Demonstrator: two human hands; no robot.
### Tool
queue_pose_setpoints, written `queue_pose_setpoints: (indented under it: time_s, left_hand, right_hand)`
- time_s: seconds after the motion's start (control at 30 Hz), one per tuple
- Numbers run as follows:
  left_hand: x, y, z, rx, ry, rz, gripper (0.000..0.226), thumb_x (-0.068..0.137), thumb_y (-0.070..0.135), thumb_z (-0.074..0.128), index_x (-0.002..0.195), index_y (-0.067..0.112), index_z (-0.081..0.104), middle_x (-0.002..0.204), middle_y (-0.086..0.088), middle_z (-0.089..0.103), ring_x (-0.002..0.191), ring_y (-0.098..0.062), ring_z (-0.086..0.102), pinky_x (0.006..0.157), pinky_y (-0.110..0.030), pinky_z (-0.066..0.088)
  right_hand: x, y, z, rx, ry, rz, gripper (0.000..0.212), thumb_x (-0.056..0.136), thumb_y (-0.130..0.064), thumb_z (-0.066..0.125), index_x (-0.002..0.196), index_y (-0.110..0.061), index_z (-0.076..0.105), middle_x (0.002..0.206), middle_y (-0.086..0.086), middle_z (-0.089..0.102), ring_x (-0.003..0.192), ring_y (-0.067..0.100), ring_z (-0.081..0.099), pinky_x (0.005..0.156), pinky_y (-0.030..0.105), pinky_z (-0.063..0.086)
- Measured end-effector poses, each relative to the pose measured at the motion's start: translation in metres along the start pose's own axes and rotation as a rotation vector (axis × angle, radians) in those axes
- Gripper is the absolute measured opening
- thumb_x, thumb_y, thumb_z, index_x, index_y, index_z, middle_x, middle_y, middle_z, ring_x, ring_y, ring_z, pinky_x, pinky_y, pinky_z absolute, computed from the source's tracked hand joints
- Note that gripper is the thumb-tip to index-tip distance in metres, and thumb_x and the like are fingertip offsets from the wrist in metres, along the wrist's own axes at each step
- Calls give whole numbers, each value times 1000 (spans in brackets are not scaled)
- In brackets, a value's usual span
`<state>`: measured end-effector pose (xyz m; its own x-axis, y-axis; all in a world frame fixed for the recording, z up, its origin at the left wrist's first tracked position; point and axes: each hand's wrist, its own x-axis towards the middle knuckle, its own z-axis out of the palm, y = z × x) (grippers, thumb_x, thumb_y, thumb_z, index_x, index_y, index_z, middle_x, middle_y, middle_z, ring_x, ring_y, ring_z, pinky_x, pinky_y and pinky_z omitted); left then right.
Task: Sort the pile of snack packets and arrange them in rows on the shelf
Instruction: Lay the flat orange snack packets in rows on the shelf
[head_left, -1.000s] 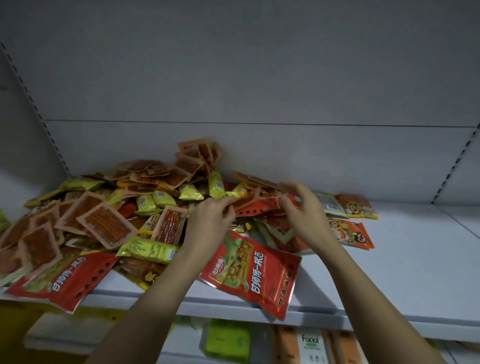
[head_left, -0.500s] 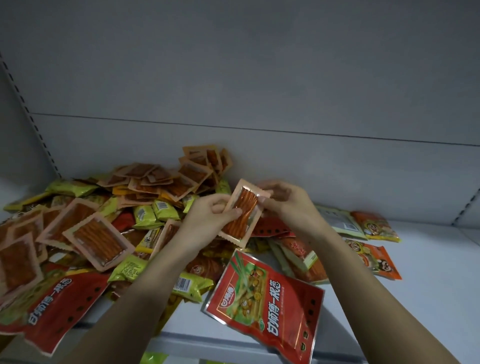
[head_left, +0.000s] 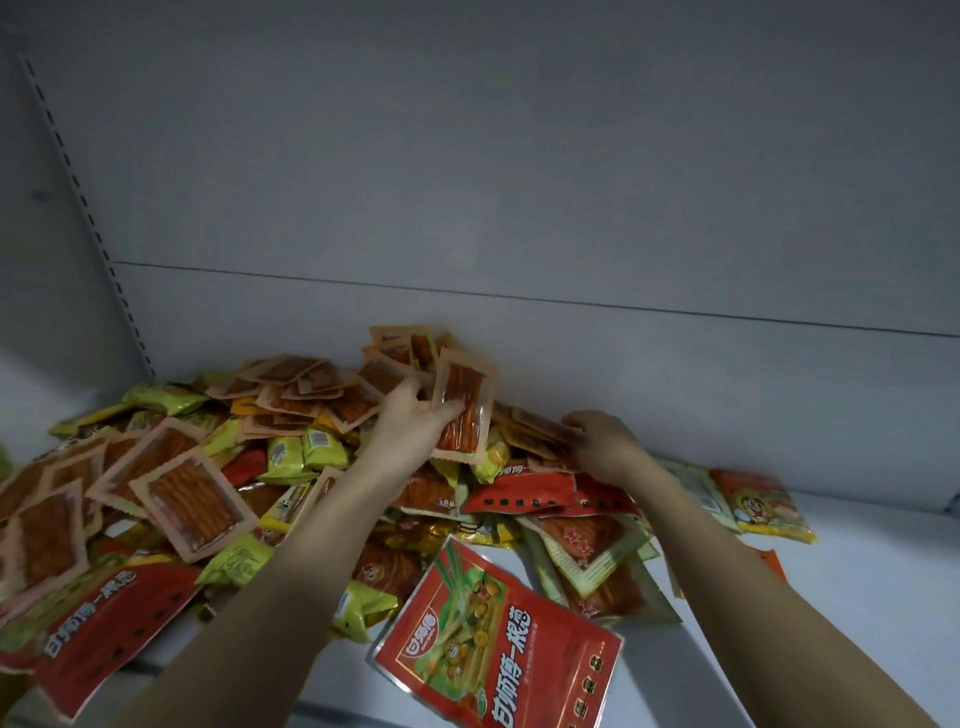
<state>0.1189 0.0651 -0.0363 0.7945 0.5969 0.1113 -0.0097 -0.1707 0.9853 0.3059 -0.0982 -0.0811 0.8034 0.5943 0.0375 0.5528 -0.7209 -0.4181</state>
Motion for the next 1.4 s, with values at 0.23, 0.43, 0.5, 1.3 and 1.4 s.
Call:
queue_pose_setpoints:
  time_s: [0.23, 0.43, 0.5, 1.3, 1.4]
  left_hand:
    - [2, 4, 15, -3, 34, 33, 26, 98, 9, 60, 123, 14, 57, 105, -4, 73, 93, -15, 72, 78, -24, 55]
    - [2, -2, 28, -65, 55, 70, 27, 99, 2, 54, 106, 28, 57, 113, -8, 71, 105, -23, 70, 97, -39, 54]
    - [3, -2, 33, -74, 80, 77, 28, 100, 3, 51, 109, 29, 57, 113, -4, 70, 106, -20, 68, 101, -41, 52]
    - [10, 3, 0, -263, 156, 152, 37, 91, 2, 69, 114, 29, 58, 119, -7, 71, 113, -23, 68, 104, -49, 51]
    - [10, 1, -5, -260, 163, 171, 35, 92, 4, 68, 116, 28, 60, 119, -4, 71, 113, -21, 68, 104, -50, 50]
  right_hand:
    - [2, 6, -2, -30, 153, -34, 28, 96, -15, 50, 117, -13, 69, 117, 13, 68, 106, 34, 62, 81, 34, 47]
    - [-30, 4, -29, 880, 313, 43, 24, 99, -3, 45, 108, 0, 67, 84, 15, 75, 73, 29, 74, 74, 44, 60]
    - [-42, -2, -37, 1123, 201, 40, 23, 99, -2, 47, 110, 4, 66, 93, 22, 74, 79, 33, 75, 80, 44, 61]
    - [-2, -40, -17, 221, 119, -105, 24, 96, -16, 54, 118, -15, 65, 120, 6, 66, 108, 26, 62, 89, 34, 49]
    - [9, -37, -10, 89, -40, -148, 30, 95, -26, 60, 123, -15, 64, 124, 6, 64, 113, 26, 60, 90, 33, 49]
